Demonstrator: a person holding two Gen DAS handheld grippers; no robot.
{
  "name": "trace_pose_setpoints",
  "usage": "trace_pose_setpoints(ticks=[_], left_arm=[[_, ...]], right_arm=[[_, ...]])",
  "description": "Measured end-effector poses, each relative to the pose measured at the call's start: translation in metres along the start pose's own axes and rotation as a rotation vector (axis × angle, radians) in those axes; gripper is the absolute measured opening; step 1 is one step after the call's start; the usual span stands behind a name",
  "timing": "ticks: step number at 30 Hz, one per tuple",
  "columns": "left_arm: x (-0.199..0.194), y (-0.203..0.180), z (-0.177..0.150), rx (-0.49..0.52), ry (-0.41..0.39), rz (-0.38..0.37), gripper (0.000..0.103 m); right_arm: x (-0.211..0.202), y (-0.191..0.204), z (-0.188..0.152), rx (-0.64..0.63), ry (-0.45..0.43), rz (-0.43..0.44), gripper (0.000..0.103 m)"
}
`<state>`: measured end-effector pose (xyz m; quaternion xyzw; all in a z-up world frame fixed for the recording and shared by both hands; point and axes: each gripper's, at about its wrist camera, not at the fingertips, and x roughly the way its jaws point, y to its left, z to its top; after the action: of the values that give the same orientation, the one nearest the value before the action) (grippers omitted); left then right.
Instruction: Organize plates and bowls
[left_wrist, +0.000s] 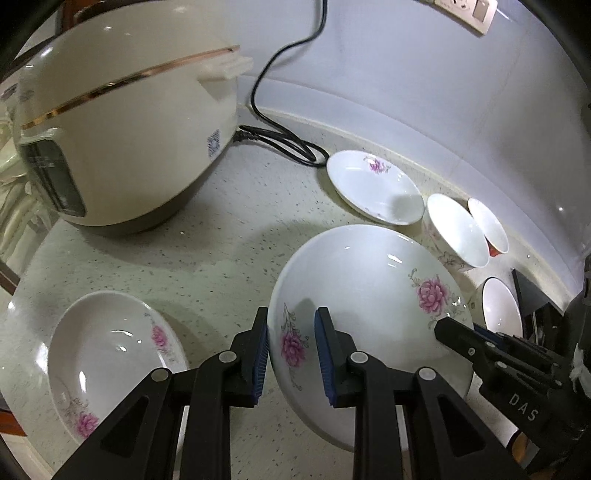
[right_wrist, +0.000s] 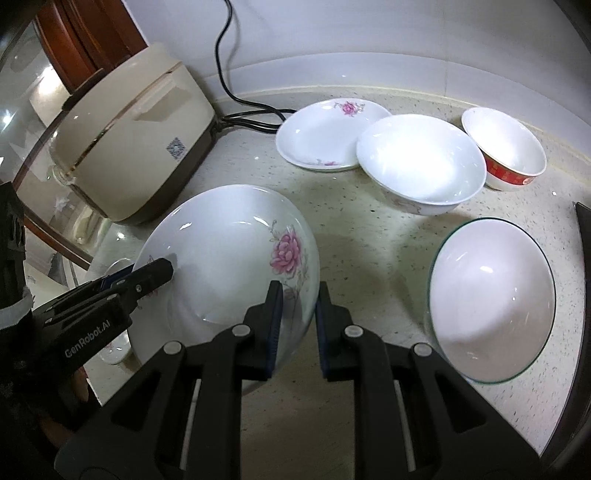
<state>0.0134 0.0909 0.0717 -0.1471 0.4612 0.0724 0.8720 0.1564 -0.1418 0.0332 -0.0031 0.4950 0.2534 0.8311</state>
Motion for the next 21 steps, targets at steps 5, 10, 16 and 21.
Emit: trace_pose_setpoints(ticks=[5, 10, 16, 21], left_arm=[[-0.012, 0.010, -0.003, -0.025, -0.024, 0.009, 0.025], [-0.022, 0.021, -0.006, -0.052, -0.045, 0.021, 0.025], [-0.031, 0.039, -0.015, -0.096, -0.061, 0.041, 0.025], [-0.037, 0.051, -0.017, -0.128, -0.080, 0.055, 0.025]], right_arm=[[-0.004, 0.012, -0.002, -0.020, -0.005, 0.017, 0.020], [-0.005, 0.026, -0.004, -0.047, -0.003, 0.034, 0.020], [-0.003, 0.045, -0.005, -0.096, 0.003, 0.052, 0.020], [0.000, 0.057, -0.005, -0.123, 0.008, 0.068, 0.020]])
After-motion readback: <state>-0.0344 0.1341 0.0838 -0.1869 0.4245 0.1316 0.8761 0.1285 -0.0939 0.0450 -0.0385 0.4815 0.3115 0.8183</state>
